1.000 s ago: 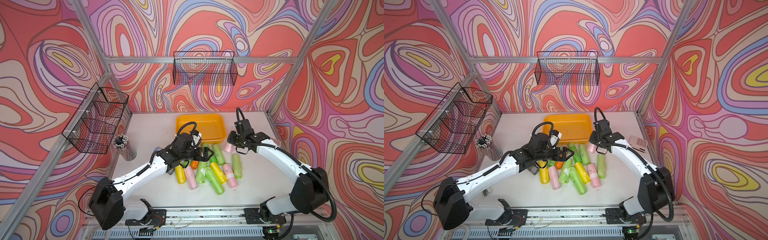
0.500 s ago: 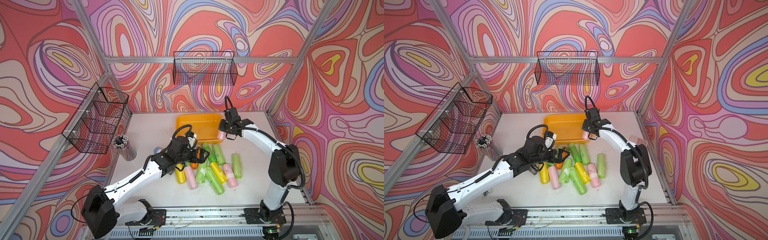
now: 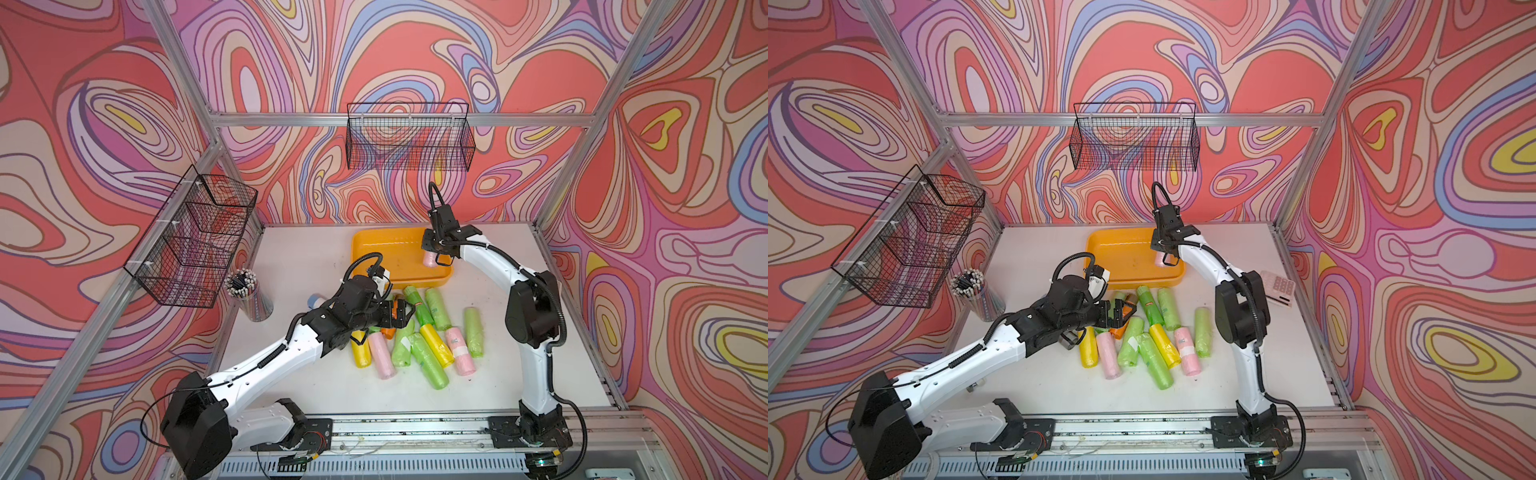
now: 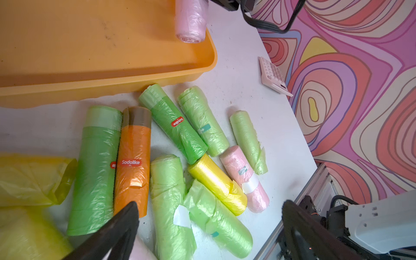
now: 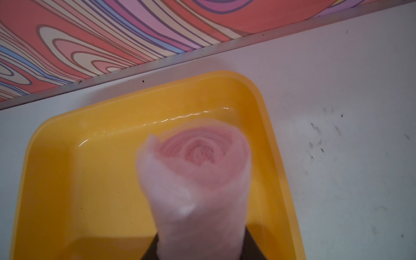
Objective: Put the roll of trash bags into the storage box
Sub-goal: Place the roll of trash bags in the storage box.
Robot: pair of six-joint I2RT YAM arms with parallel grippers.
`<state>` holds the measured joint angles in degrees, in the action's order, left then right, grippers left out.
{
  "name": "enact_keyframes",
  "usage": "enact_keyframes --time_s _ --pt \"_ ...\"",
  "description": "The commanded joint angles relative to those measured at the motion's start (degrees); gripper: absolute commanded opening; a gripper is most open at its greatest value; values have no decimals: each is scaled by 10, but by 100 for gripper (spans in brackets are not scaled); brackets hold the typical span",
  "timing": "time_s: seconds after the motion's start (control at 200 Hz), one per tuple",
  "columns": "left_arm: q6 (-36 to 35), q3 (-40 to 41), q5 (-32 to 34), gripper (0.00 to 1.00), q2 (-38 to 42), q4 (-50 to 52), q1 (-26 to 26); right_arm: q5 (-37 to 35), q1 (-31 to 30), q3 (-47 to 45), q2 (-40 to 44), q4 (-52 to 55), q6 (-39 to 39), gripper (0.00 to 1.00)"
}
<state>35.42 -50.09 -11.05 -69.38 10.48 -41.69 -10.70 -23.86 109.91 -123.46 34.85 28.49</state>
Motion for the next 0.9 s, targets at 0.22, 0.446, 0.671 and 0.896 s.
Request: enact_keyframes --time_s 0.22,0.446,0.671,0.896 --pt "1 17 38 100 33 8 -3 -92 -14 52 -65 24 -75 16" --pt "-4 18 42 100 36 9 -3 -134 -18 69 -98 36 -104 15" --pt "-5 15 44 100 34 16 -3 -142 -19 70 -125 31 -115 15" --pt "-10 7 54 100 40 33 -3 -134 -18 76 -141 42 -112 37"
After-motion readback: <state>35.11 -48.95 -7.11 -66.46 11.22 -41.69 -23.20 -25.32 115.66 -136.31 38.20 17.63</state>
